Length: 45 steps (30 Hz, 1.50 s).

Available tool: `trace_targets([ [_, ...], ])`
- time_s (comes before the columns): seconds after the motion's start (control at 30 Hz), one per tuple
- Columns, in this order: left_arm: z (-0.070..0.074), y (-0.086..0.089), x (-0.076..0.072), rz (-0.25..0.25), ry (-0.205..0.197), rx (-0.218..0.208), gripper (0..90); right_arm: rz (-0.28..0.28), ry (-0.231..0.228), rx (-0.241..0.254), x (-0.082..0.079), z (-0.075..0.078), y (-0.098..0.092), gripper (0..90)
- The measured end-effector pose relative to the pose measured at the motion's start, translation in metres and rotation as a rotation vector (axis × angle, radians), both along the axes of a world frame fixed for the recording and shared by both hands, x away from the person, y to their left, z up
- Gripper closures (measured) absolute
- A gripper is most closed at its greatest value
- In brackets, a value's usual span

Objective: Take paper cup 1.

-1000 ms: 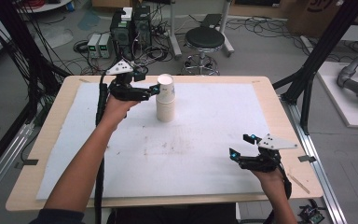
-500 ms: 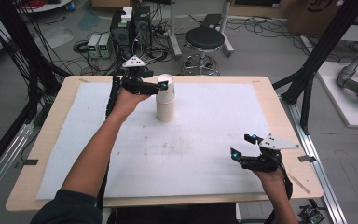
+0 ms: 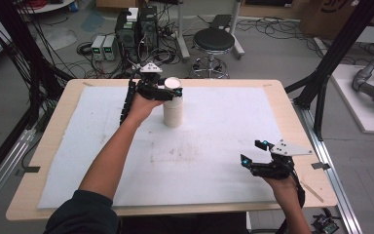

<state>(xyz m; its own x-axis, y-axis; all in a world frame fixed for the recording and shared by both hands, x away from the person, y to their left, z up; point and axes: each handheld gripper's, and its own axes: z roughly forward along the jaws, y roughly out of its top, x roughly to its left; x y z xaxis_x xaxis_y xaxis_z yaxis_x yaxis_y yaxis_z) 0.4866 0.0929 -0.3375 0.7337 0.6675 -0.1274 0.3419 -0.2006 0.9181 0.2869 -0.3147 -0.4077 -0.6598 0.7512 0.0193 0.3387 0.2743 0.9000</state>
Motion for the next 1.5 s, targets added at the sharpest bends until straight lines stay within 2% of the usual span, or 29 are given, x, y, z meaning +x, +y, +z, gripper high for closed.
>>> trace_targets([
  [0.13, -0.001, 0.000, 0.001, -0.006, 0.009, 0.001, 29.7, -0.001, 0.002, -0.001, 0.000, 0.000, 0.000, 19.8],
  [0.23, 0.000, 0.000, 0.000, -0.003, -0.010, 0.016, 31.9, -0.004, 0.000, 0.001, 0.000, 0.000, -0.001, 19.8],
  [0.4, 0.006, 0.000, -0.002, 0.002, -0.039, -0.006, 32.5, -0.003, 0.005, 0.000, 0.000, 0.000, 0.000, 19.8],
  [0.63, 0.032, 0.001, -0.008, -0.003, -0.087, -0.011, 33.3, 0.001, 0.003, 0.005, 0.000, 0.001, 0.001, 19.8],
  [0.7, 0.041, 0.002, -0.010, -0.004, -0.102, -0.027, 33.5, 0.003, -0.001, 0.002, 0.000, 0.001, 0.001, 19.9],
  [0.73, 0.041, 0.002, -0.010, -0.004, -0.102, -0.027, 33.6, 0.003, -0.001, 0.002, 0.000, 0.001, 0.001, 19.9],
  [0.77, 0.048, 0.003, -0.013, -0.005, -0.118, -0.029, 33.7, 0.001, 0.000, 0.004, -0.001, 0.001, 0.001, 19.9],
  [0.87, 0.058, 0.006, -0.017, -0.003, -0.132, -0.038, 33.8, 0.002, 0.002, 0.006, -0.001, 0.001, 0.001, 19.9],
  [1.23, 0.078, 0.028, -0.034, 0.004, -0.182, -0.101, 33.9, 0.004, -0.001, 0.005, -0.002, 0.002, 0.003, 19.8],
  [1.33, 0.082, 0.032, -0.039, -0.005, -0.195, -0.112, 33.9, 0.010, -0.003, 0.004, -0.002, 0.002, 0.004, 19.8],
  [1.37, 0.085, 0.034, -0.045, -0.024, -0.199, -0.116, 34.0, 0.011, -0.002, 0.003, -0.002, 0.002, 0.004, 19.8],
  [1.43, 0.087, 0.037, -0.052, -0.038, -0.210, -0.102, 34.0, 0.013, -0.001, 0.005, -0.002, 0.002, 0.005, 19.8],
  [1.5, 0.089, 0.040, -0.058, -0.048, -0.214, -0.107, 33.9, 0.014, 0.001, 0.009, -0.002, 0.002, 0.006, 19.8],
])
